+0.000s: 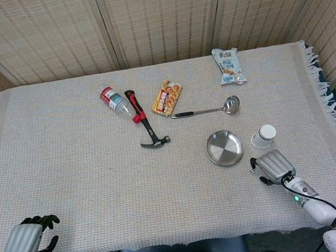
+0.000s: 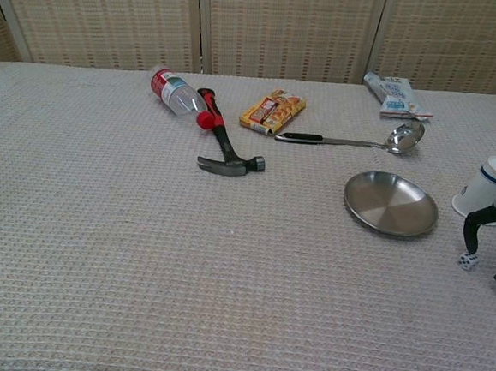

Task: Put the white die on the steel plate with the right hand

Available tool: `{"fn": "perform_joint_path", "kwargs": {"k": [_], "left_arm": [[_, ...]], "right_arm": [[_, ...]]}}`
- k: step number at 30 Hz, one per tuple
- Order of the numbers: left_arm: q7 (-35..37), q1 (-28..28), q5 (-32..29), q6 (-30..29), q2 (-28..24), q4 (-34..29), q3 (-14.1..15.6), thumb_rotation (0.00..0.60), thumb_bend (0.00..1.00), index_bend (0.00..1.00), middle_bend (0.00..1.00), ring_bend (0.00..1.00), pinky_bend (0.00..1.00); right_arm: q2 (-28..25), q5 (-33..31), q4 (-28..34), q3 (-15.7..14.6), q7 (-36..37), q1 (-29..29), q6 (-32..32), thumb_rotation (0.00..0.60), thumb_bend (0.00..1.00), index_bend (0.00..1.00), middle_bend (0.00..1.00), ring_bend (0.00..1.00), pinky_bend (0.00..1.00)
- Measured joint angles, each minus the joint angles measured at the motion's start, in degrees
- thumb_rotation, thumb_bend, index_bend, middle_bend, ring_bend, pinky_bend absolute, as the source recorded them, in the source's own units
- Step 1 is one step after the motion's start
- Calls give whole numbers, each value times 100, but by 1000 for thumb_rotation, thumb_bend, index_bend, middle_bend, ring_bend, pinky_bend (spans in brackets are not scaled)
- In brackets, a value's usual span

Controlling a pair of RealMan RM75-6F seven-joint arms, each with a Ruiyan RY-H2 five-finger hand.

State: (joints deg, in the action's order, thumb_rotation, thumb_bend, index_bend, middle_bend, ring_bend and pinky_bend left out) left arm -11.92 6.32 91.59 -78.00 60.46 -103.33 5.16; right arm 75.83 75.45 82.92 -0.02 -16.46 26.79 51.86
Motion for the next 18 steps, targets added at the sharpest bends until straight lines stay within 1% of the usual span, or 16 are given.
{"fn": "perform_joint_path", "kwargs": {"k": [6,18], "left_arm": [[-1,1,-11,4,1,-2,-4,600,335,404,473,416,437],[8,-1,-3,-1,-3,-5,-1,600,336,404,473,417,437]], "right_arm": [[70,139,-122,-6,229,6,64,600,194,422,986,867,1000],[190,113,-335,-37,316,40,-29,600,194,422,986,867,1000]]}}
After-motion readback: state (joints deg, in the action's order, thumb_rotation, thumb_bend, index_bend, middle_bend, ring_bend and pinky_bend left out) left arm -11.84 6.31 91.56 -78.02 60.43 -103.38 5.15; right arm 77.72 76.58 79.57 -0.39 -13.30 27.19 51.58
